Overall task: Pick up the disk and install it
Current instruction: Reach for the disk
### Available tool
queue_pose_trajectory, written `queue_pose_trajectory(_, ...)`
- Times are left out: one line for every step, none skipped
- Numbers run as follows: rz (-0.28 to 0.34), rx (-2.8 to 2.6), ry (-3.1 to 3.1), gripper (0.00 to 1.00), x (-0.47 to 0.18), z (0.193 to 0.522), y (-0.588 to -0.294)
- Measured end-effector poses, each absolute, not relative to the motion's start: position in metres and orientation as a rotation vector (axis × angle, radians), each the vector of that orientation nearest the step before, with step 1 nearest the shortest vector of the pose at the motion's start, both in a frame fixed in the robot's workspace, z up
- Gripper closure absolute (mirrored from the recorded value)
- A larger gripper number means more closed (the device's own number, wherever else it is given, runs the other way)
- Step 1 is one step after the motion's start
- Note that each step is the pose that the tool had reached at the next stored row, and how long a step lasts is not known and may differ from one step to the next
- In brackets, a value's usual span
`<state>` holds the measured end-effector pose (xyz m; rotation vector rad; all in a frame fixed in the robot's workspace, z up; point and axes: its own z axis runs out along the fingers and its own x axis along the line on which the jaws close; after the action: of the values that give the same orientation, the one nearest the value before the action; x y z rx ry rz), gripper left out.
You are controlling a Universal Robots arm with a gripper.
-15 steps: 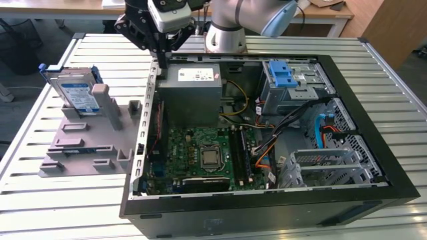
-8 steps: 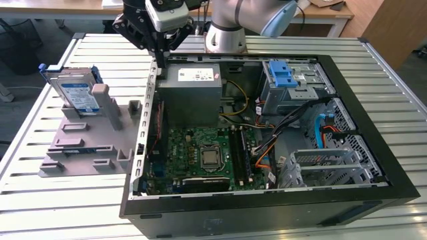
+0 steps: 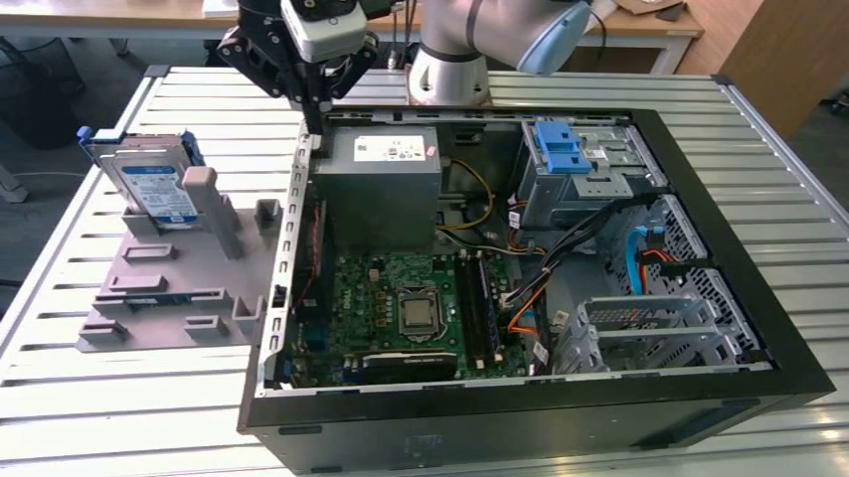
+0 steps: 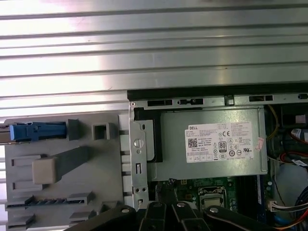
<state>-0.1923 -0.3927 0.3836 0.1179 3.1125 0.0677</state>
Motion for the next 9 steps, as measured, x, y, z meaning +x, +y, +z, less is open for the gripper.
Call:
queue_pose_trajectory(0.068, 0.118, 3.113, 0.89, -0.193, 0.384, -0.392)
queue_pose_trajectory(0.068, 0.118, 3.113, 0.89, -0.195, 0.384, -0.392)
queue_pose_trajectory(0.068, 0.118, 3.113, 0.89, -0.196, 0.384, -0.391)
queue_pose_trajectory(0.068, 0.118, 3.113, 0.89, -0.197, 0.384, -0.391)
queue_pose_trajectory(0.068, 0.118, 3.113, 0.89, -0.199, 0.383, -0.390)
queue_pose_trajectory(0.067, 0.118, 3.113, 0.89, -0.200, 0.383, -0.390)
queue_pose_trajectory(0.067, 0.118, 3.113, 0.89, -0.202, 0.383, -0.390)
queue_pose_trajectory(0.068, 0.118, 3.113, 0.89, -0.203, 0.383, -0.389)
queue_pose_trajectory(0.068, 0.118, 3.113, 0.89, -0.206, 0.383, -0.389)
